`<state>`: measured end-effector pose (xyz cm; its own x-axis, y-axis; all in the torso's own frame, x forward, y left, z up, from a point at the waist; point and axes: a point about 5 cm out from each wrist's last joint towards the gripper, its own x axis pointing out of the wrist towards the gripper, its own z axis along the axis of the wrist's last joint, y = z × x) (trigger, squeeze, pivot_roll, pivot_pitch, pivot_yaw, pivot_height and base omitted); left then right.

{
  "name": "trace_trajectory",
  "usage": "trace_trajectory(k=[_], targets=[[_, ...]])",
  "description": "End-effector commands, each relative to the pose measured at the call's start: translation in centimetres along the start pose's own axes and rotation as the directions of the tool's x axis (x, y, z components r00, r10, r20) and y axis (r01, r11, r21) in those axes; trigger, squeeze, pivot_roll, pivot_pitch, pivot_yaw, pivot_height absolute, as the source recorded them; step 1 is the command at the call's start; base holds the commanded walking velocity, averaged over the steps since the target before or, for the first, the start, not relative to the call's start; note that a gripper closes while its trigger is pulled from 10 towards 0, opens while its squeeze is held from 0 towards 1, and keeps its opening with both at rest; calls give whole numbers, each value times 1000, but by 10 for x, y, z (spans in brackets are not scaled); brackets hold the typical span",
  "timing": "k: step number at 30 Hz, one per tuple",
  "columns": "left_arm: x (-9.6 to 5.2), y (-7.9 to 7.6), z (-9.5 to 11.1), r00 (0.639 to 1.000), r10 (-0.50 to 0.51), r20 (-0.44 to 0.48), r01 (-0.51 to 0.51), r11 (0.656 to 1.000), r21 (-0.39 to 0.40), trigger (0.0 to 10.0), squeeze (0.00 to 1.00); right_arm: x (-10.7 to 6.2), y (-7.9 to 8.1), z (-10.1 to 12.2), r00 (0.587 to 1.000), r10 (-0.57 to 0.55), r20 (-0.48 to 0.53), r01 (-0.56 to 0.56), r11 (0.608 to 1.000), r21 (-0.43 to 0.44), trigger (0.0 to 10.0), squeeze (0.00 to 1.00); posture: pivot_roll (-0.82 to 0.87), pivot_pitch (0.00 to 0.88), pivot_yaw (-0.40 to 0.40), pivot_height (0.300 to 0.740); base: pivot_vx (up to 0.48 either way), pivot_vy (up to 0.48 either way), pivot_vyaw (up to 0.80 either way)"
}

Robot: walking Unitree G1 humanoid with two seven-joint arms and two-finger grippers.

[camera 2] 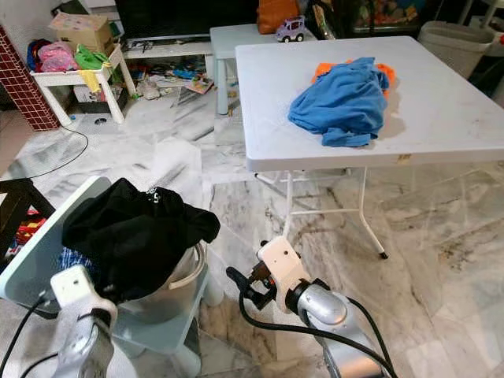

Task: Hang hanger

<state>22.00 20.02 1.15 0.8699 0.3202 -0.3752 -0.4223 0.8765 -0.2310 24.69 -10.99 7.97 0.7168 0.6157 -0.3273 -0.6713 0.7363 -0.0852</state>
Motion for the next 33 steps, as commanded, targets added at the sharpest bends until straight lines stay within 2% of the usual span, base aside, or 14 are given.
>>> trace_trajectory(k=[1, 4, 6, 8, 9, 14, 19, 20, 24, 27, 31, 32, 33], targets=[[-5, -4, 9, 999, -18, 34, 19, 999, -47, 10000, 1000, 2, 0, 0, 1000, 8, -1, -8, 1000, -11, 10000, 0, -126, 38, 29, 740, 0, 0, 0], [-6, -12, 13, 999, -18, 47, 26, 987, -160, 10000, 1000, 3, 1, 0, 1000, 16, -3, -16, 1000, -12, 10000, 0, -123, 39, 24, 740, 0, 0, 0], [1, -24, 20, 997, -32, 73, 49, 970, -237, 10000, 1000, 4, 2, 1, 1000, 27, -1, -27, 999, -16, 10000, 0, -125, 40, 23, 740, 0, 0, 0], [5, -29, 23, 996, -46, 76, 63, 966, -252, 10000, 1000, 4, 2, 1, 1000, 28, -1, -28, 999, -16, 10000, 0, -125, 40, 23, 740, 0, 0, 0], [10, -34, 26, 996, -44, 72, 63, 955, -290, 10000, 1000, 3, 2, 0, 1000, 27, -2, -27, 1000, -16, 10000, 0, -136, 45, 24, 740, 0, 0, 0], [21, -47, 36, 995, -55, 79, 80, 928, -364, 10000, 1000, 0, 1, -1, 1000, 20, -6, -20, 1000, -16, 10000, 0, -151, 46, 26, 740, 0, 0, 0], [34, -62, 43, 997, -53, 52, 72, 859, -507, 10000, 1000, -2, 2, -2, 1000, 17, -10, -17, 1000, -17, 10000, 0, -167, 51, 27, 740, 0, 0, 0], [34, -62, 43, 997, -53, 52, 72, 859, -507, 10000, 1000, -2, 2, -2, 1000, 17, -10, -17, 1000, -17, 10000, 0, -167, 51, 27, 740, 0, 0, 0], [39, -71, 41, 998, -56, 27, 62, 828, -557, 10000, 1000, -4, 1, -2, 1000, 14, -12, -14, 1000, -19, 10000, 0, -177, 53, 23, 740, 0, 0, 0], [41, -71, 35, 999, -41, -8, 28, 798, -601, 10000, 1000, -5, 0, -2, 1000, 12, -14, -12, 1000, -21, 10000, 0, -180, 54, 22, 740, 0, 0, 0], [43, -66, 30, 1000, -5, -30, -14, 798, -602, 10000, 1000, -6, -1, -2, 1000, 11, -17, -11, 1000, -23, 10000, 0, -183, 58, 20, 740, 0, 0, 0], [43, -63, 29, 1000, 11, -29, -27, 797, -603, 10000, 0, -7, -1, -2, 1000, 10, -18, -11, 1000, -23, 10000, 0, -184, 60, 19, 740, 0, 0, 0], [43, -60, 29, 999, 19, -30, -34, 796, -604, 10000, 0, -7, -1, -2, 1000, 10, -19, -11, 1000, -22, 10000, 0, -184, 61, 19, 740, 0, 0, 0]])
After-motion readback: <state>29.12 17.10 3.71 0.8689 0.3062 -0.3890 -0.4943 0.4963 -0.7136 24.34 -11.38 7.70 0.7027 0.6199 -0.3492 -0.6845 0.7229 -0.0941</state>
